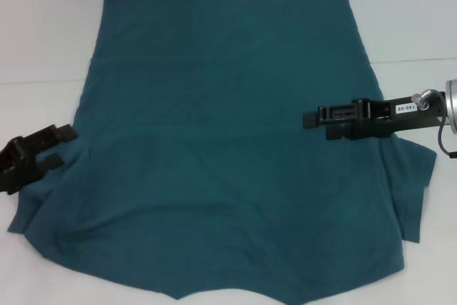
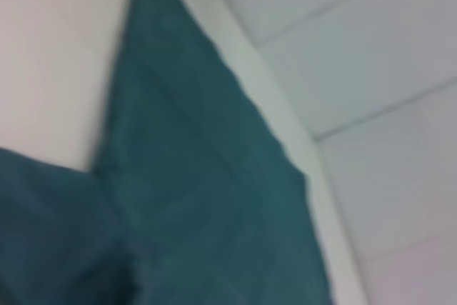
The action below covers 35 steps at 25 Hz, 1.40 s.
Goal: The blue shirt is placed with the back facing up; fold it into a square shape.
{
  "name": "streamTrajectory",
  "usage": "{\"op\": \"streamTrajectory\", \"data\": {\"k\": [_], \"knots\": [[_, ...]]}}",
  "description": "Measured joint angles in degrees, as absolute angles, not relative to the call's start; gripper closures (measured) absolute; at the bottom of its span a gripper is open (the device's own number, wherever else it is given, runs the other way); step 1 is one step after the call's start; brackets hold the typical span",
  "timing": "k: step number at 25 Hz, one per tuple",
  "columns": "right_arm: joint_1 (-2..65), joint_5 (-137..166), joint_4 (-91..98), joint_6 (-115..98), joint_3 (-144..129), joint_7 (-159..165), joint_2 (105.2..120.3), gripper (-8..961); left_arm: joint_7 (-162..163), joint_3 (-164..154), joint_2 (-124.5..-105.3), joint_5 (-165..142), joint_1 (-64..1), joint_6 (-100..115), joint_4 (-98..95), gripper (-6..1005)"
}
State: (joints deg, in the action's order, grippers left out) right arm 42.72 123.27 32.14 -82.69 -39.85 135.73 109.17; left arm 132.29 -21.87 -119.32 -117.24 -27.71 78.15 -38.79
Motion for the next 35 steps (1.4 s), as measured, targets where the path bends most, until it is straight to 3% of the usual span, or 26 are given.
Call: {"op": "streamTrajectory", "data": {"k": [12,35], "knots": [[43.75,122.98,32.57,-81.59,-39.28,137.45,109.28,57,137.79,-19.76,-117.76,-121.99,-27.25,71.41,-40.94,207],[43.24,122.95,32.13,-80.05,-38.77,137.35,109.20,57,138.70,-21.27,-117.80,-124.69,-27.56,63.26,-35.87,207]]}}
